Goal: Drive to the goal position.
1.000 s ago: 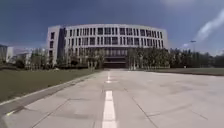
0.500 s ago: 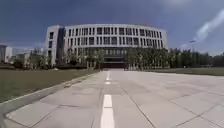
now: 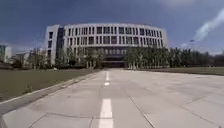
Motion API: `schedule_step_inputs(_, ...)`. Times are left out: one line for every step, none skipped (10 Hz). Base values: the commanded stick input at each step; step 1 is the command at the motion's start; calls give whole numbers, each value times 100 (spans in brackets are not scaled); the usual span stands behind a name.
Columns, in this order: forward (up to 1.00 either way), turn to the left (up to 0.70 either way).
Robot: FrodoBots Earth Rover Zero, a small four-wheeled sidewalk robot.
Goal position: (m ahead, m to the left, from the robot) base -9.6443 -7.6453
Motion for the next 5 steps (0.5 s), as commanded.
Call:
schedule_step_inputs(70,1)
schedule_step_inputs(70,1)
schedule_step_inputs(70,0)
schedule_step_inputs(70,-1)
schedule_step_inputs(70,-1)
